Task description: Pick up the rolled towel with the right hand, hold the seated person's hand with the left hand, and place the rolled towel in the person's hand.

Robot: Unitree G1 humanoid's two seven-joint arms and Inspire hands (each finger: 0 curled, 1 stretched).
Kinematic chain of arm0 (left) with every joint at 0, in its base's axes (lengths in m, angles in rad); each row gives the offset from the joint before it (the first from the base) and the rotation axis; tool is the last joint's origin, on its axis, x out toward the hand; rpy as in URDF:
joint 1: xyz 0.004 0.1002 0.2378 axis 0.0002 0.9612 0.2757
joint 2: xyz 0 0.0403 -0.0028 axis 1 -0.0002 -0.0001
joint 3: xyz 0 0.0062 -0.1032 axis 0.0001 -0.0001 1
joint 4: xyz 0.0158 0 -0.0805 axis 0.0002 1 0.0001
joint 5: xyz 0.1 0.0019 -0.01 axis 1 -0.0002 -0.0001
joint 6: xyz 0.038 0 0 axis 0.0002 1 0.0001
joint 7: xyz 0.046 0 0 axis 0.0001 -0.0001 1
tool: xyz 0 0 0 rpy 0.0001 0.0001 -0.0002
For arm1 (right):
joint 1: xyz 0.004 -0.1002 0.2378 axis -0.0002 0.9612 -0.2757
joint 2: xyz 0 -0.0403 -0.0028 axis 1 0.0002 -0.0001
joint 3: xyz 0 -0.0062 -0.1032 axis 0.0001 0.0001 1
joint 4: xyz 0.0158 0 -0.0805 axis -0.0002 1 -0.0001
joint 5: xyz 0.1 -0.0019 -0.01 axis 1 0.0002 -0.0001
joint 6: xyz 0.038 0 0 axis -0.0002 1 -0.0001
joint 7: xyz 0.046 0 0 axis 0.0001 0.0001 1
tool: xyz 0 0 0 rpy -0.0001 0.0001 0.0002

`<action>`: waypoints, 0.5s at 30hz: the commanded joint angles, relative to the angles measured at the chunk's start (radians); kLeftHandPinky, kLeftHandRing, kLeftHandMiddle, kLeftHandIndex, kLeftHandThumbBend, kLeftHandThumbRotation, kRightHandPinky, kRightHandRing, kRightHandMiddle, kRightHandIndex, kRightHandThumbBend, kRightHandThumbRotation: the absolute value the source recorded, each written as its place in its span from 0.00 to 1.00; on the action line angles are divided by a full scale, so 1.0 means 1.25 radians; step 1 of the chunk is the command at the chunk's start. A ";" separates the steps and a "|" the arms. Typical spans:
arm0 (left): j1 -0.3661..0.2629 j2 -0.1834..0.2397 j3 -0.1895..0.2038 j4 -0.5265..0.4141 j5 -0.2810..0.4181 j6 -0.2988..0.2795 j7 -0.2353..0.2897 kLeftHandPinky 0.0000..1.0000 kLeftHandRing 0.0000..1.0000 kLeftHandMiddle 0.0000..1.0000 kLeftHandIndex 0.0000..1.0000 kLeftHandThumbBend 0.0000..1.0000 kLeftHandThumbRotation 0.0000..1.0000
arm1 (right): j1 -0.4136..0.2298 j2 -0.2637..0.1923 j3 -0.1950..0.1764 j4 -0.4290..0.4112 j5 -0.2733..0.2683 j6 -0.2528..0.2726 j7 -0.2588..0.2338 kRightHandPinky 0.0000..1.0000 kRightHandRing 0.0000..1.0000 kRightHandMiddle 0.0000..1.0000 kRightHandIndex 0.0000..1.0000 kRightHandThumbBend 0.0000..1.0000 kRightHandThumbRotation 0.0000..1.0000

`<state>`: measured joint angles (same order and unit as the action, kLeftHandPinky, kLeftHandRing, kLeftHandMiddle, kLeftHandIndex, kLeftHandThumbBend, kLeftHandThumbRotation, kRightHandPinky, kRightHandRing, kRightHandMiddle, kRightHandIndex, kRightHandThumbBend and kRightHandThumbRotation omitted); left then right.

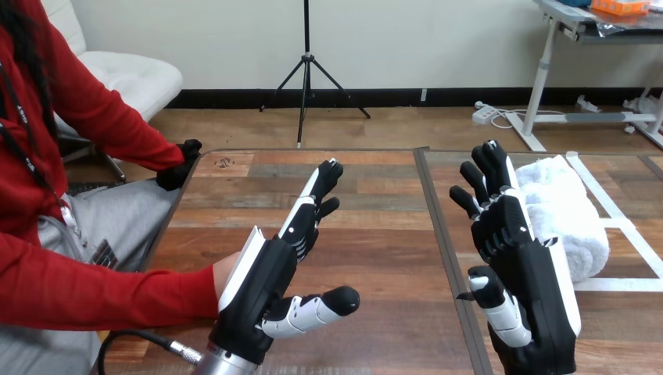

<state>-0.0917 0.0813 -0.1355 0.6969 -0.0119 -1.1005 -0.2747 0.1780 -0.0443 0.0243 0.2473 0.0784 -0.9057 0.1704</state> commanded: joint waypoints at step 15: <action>-0.044 -0.006 0.007 -0.025 -0.004 -0.007 0.000 0.96 1.00 1.00 1.00 1.00 0.76 | -0.011 0.007 -0.004 -0.043 -0.012 -0.010 -0.014 0.92 0.97 1.00 1.00 1.00 0.78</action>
<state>-0.0917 0.0796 -0.1365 0.6941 -0.0115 -1.0958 -0.2787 0.1924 -0.0428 0.0247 0.2420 0.0712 -0.9038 0.1624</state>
